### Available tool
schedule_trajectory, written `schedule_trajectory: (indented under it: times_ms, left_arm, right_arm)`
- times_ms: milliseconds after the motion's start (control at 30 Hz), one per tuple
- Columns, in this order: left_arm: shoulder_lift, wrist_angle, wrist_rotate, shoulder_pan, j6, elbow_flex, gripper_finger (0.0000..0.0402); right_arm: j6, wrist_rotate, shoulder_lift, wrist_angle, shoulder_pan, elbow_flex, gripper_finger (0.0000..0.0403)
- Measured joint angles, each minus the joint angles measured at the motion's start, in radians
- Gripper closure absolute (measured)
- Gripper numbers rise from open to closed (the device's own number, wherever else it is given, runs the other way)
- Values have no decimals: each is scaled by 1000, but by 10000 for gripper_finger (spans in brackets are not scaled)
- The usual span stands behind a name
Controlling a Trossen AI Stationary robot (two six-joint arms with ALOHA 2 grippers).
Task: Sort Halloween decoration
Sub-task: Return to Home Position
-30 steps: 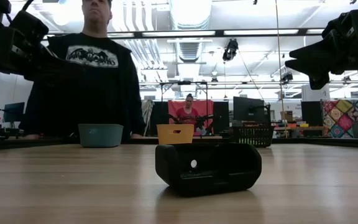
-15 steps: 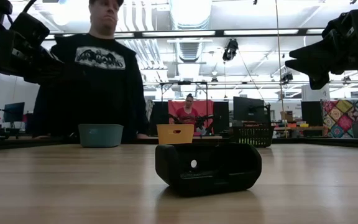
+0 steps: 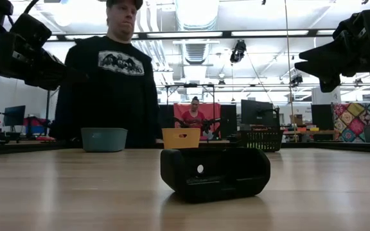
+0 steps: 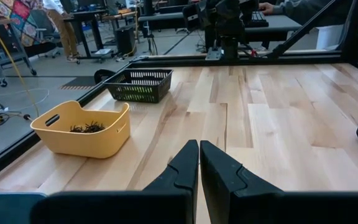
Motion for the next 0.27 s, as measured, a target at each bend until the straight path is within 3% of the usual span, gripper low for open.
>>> schedule_trajectory:
  times_ms: [267]
  left_arm:
    - [0, 0, 0, 0, 0, 0, 402]
  right_arm:
    - [0, 0, 0, 0, 0, 0, 263]
